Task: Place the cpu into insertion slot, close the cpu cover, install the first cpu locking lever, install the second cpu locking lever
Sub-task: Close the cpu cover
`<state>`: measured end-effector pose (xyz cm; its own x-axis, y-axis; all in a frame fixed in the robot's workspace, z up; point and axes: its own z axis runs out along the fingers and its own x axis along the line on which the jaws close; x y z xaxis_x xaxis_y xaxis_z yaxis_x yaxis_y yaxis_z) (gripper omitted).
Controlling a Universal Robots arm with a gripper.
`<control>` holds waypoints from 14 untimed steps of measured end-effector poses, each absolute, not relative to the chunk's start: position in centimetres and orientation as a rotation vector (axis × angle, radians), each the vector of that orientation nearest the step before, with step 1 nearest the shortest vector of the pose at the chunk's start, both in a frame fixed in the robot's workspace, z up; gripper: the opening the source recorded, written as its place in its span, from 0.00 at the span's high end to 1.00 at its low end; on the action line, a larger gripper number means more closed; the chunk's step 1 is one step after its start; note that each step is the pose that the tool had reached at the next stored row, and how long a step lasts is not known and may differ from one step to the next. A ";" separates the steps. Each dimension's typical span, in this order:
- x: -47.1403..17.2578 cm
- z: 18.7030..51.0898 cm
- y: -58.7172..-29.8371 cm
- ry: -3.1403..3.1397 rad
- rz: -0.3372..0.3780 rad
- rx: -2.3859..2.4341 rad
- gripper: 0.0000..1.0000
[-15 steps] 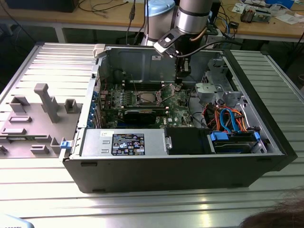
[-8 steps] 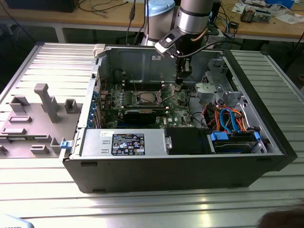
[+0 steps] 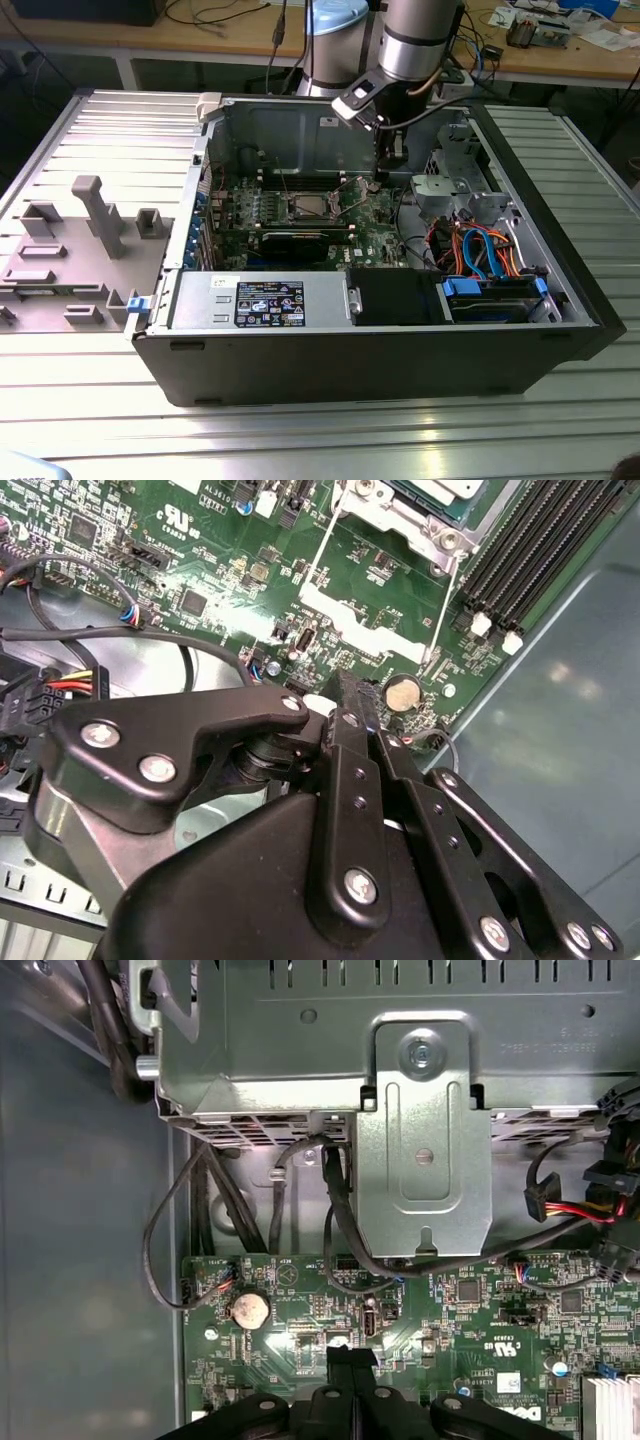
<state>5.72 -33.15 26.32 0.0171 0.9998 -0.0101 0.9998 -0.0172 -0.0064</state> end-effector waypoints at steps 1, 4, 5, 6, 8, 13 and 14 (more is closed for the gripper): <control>5.7 26.3 -33.1 2.201 -0.018 2.239 0.89; 5.7 26.2 -33.1 2.201 -0.018 2.238 0.89; 5.7 26.1 -33.1 2.201 -0.018 2.238 0.89; 5.7 26.1 -33.1 2.201 -0.018 2.238 0.89; 5.7 26.0 -33.1 2.201 -0.018 2.238 0.89; 5.8 25.8 -33.1 2.201 -0.019 2.238 0.89; 5.8 25.7 -33.1 2.201 -0.018 2.238 0.89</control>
<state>5.75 -33.15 25.71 0.0170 0.9998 -0.0101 0.9998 -0.0171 -0.0064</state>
